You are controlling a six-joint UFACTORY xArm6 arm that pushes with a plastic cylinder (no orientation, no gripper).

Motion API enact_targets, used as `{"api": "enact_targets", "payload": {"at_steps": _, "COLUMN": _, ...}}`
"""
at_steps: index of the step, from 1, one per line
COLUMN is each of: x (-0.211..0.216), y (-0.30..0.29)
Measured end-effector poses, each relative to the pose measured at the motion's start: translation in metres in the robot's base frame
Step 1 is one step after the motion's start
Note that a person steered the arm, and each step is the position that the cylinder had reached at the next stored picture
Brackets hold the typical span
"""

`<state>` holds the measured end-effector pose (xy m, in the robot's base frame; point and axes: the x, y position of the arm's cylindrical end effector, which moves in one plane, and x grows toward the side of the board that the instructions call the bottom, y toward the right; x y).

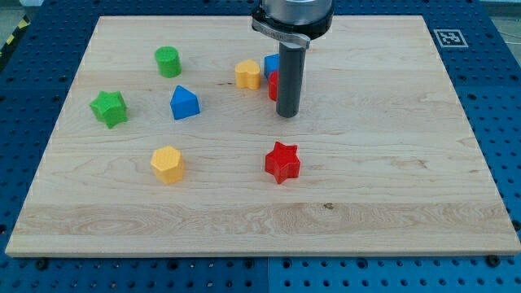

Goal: Move the red star into the red circle

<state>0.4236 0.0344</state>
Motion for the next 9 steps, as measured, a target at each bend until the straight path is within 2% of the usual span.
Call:
{"api": "enact_targets", "payload": {"at_steps": 2, "x": 0.040, "y": 0.000}}
{"api": "enact_targets", "payload": {"at_steps": 5, "x": 0.092, "y": 0.053}}
{"api": "enact_targets", "payload": {"at_steps": 9, "x": 0.145, "y": 0.053}}
